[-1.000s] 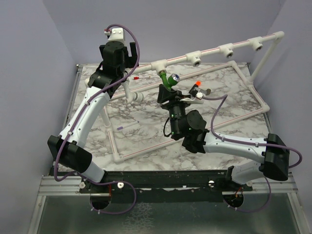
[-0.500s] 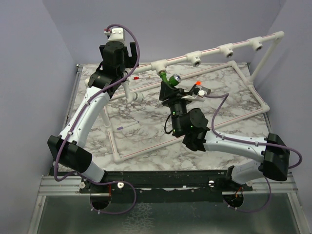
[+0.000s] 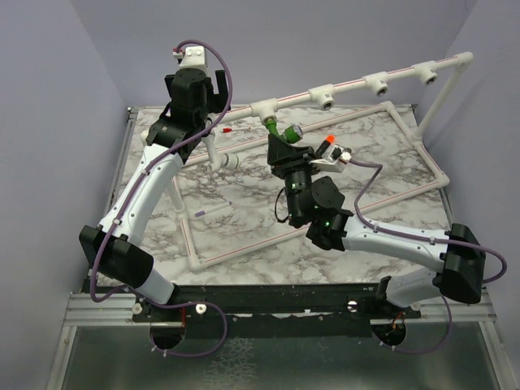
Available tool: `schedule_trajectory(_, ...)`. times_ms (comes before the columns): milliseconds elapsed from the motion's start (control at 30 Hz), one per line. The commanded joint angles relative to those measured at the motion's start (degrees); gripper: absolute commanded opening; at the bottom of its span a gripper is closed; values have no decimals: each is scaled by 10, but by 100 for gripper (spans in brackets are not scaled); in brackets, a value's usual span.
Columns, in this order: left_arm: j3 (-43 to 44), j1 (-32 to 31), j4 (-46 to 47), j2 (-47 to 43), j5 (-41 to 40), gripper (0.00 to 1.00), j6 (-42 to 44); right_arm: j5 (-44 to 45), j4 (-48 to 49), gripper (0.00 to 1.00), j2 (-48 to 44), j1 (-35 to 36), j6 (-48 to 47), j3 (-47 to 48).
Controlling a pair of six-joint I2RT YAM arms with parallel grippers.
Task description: Install the water faucets
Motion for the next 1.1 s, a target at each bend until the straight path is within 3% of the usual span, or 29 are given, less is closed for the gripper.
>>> schedule_trajectory(0,-13,-5,-50,-6,20,90,2,4,-161,1,0,-4,211,30)
schedule_trajectory(100,-15,-5,-50,-7,21,90,1,5,-257,0,-6,-4,338,50)
schedule_trajectory(333,-15,-5,-50,-9,26,90,-2,-21,-373,1,-14,-5,558,57)
schedule_trajectory(633,-17,-5,-50,-10,31,90,-4,-56,-370,1,-10,-6,614,42)
schedule_trajectory(867,-16,-5,-50,-6,30,90,-3,-58,-317,45,-15,-6,563,20)
schedule_trajectory(1067,-12,-5,-50,0,30,90,-3,-69,-267,69,-25,-6,496,3)
